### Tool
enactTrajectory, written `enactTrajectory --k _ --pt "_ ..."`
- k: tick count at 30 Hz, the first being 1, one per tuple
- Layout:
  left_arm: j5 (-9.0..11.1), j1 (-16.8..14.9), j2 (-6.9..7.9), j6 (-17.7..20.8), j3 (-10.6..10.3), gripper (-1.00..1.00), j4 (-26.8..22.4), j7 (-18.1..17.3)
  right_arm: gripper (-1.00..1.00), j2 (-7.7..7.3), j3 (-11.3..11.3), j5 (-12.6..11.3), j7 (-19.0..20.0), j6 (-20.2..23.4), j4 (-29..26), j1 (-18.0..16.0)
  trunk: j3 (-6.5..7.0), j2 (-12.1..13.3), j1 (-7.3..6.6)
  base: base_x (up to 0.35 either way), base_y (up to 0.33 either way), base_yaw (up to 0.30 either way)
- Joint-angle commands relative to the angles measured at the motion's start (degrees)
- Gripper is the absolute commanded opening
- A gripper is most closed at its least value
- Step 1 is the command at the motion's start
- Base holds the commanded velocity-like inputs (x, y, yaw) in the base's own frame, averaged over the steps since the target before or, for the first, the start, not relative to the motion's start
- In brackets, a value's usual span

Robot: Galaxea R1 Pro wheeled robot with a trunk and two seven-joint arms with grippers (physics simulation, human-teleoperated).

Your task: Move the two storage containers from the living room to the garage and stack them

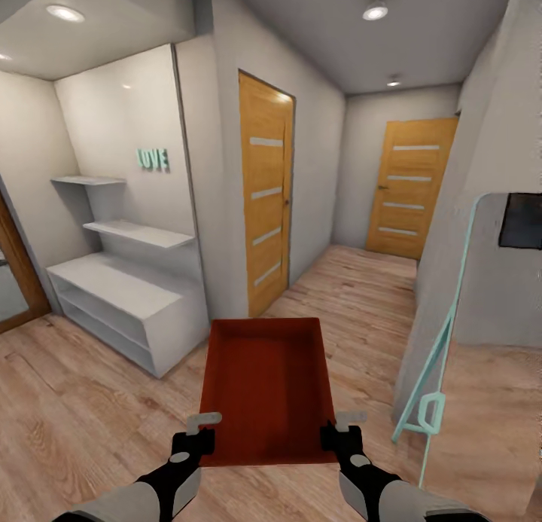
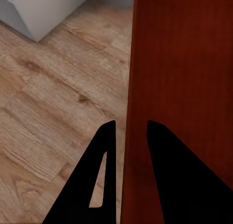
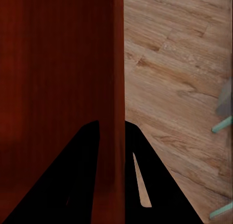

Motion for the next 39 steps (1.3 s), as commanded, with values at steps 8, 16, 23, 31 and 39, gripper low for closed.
enactTrajectory --k 8,16,23,31,39 --pt "0.1 -0.1 -0.05 -1.5 0.2 -1.00 -0.1 1.1 -1.00 0.54 -0.4 -0.1 -0.1 -0.1 0.3 0.0 -0.10 -0.1 0.05 0.320 0.181 -0.278" --pt "0.1 -0.1 -0.01 -1.5 0.2 -1.00 -0.1 1.1 -1.00 0.54 -0.4 -0.1 -0.1 -0.1 0.3 0.0 -0.10 -0.1 0.05 0.320 0.181 -0.278" --pt "0.1 -0.1 -0.01 -1.5 0.2 -1.00 -0.1 1.1 -1.00 0.54 -0.4 -0.1 -0.1 -0.1 0.3 0.0 -0.10 -0.1 0.05 0.318 0.185 -0.278" --pt "0.1 -0.1 -0.01 -1.5 0.2 -1.00 -0.1 1.1 -1.00 0.54 -0.4 -0.1 -0.1 -0.1 0.3 0.0 -0.10 -0.1 0.05 0.317 0.187 -0.278" --pt "0.1 -0.1 -0.01 -1.5 0.2 -1.00 -0.1 1.1 -1.00 0.54 -0.4 -0.1 -0.1 -0.1 0.3 0.0 -0.10 -0.1 0.05 0.316 0.187 -0.278"
